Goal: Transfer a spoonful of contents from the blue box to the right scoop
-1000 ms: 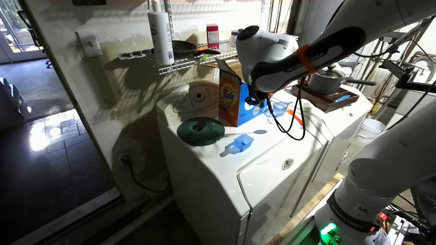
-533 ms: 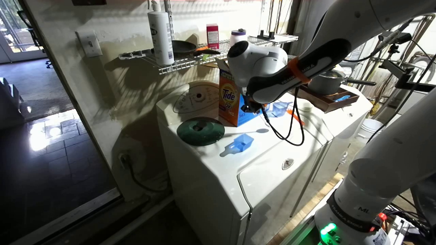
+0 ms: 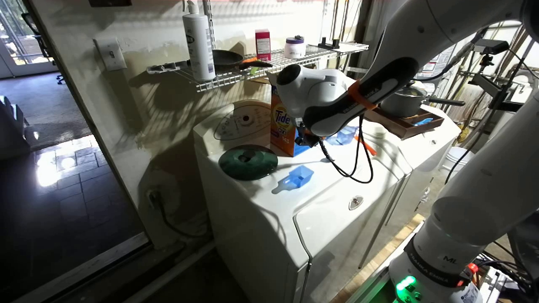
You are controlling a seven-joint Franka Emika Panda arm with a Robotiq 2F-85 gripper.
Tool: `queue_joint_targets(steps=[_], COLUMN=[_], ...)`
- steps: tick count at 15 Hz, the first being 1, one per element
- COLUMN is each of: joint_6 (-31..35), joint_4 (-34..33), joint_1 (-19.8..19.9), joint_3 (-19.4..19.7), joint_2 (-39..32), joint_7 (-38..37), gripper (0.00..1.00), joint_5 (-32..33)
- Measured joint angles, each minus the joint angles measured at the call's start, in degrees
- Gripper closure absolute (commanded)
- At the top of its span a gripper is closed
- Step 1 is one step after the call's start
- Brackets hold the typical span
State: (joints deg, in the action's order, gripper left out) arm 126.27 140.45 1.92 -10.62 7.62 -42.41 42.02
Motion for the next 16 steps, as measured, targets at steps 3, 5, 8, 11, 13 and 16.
queue_joint_targets(steps=[3,5,8,11,13,16], joint_6=[0.05,0.05,0.34,1.51,2.11,2.64], joint_4=[-0.72,-1.34,-1.94,-2.0,-2.07,-2.23], joint_1=[-0.48,-0.83,-1.31,-1.53,-1.55,-1.57], joint_3=[0.53,0.9,1.53,2.33,2.82,3.42], joint_2=[-1.31,-2.15,-3.33,-4.66,-5.21,-5.55], joint_7=[-0.21,-0.21,-0.21,-0.21,-0.21,-0.2], gripper=[0.99,0.76,0.57,0.35,0.23,0.02], joint_5=[0.6,0.79,0.86,0.86,0.86,0.86])
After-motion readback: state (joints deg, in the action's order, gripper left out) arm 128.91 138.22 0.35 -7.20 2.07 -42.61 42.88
